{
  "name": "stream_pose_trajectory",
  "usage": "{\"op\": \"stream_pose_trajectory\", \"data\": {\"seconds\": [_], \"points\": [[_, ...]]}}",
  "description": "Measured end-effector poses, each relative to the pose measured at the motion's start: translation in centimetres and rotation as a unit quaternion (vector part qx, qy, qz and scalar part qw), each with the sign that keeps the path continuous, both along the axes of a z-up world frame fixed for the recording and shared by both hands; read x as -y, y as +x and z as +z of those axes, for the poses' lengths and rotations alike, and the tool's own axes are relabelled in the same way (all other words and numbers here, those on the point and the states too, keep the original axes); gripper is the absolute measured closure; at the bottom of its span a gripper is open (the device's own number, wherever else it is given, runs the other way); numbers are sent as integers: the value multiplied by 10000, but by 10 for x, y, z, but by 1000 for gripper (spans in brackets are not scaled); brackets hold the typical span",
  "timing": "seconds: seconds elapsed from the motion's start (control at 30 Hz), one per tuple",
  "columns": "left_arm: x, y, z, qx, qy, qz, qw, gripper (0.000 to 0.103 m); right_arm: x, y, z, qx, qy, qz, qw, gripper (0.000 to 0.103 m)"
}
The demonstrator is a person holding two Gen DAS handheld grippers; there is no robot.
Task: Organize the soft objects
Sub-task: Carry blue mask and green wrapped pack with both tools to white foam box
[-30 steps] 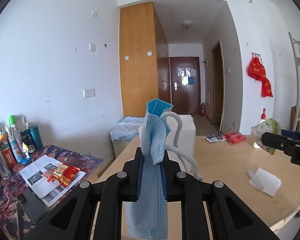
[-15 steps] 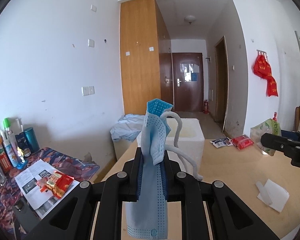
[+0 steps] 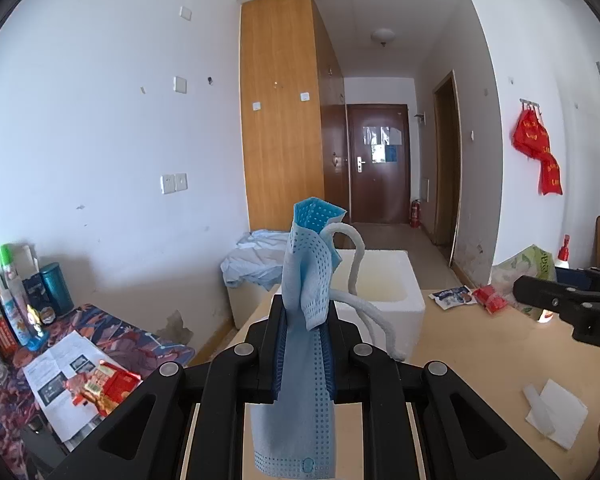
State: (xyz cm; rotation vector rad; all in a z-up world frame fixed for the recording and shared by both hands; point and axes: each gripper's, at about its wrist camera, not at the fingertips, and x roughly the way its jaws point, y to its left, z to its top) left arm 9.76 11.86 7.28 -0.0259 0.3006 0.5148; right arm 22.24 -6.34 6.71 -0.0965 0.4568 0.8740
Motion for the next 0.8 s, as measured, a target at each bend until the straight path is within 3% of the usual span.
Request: {"op": "stream_pose_trajectory", "data": {"seconds": [0.8], "points": [[-28, 70, 17, 15, 161, -269, 9995, 86, -67, 49, 6, 65, -327, 528, 9980, 42]]}}
